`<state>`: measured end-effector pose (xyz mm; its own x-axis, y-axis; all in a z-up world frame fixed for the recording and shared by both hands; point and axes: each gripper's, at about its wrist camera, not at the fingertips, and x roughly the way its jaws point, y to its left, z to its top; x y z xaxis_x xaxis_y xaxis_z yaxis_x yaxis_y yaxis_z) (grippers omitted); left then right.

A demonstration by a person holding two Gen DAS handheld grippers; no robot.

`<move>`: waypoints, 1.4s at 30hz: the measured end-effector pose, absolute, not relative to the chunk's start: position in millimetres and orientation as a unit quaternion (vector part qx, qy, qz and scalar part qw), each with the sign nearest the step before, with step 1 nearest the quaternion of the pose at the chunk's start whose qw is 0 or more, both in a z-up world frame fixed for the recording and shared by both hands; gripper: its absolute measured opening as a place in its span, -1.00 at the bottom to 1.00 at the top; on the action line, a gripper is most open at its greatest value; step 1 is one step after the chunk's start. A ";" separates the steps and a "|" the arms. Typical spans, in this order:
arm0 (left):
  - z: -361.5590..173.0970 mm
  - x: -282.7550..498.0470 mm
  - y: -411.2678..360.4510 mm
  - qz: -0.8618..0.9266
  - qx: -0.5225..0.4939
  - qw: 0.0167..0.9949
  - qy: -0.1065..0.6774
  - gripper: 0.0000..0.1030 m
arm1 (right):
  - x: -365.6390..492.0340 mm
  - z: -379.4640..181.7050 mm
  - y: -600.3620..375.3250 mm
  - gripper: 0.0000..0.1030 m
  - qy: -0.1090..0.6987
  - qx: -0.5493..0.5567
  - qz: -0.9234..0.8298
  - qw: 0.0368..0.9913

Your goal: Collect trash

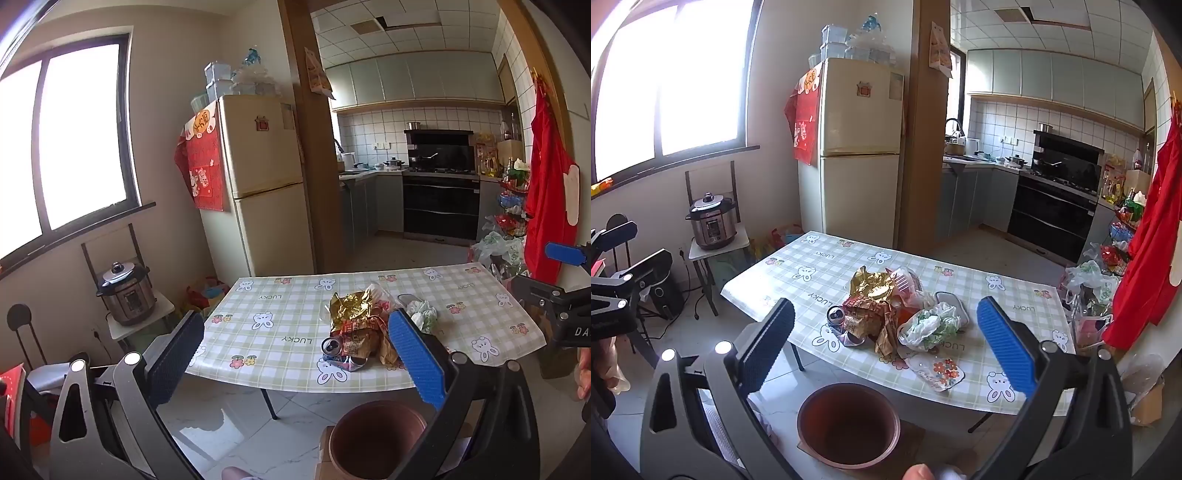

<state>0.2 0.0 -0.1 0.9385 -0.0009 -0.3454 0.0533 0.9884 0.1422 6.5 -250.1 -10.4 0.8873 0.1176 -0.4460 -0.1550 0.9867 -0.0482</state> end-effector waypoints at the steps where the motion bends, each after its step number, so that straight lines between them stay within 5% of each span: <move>1: -0.2 0.7 0.0 -0.014 0.075 0.981 0.178 0.91 | 7.2 -10.5 -249.7 0.90 0.231 -0.042 0.070 0.969; 42: 3.4 -1.1 1.8 -0.016 0.080 0.982 0.169 0.91 | 4.2 -9.4 -249.8 0.89 0.232 -0.044 0.071 0.969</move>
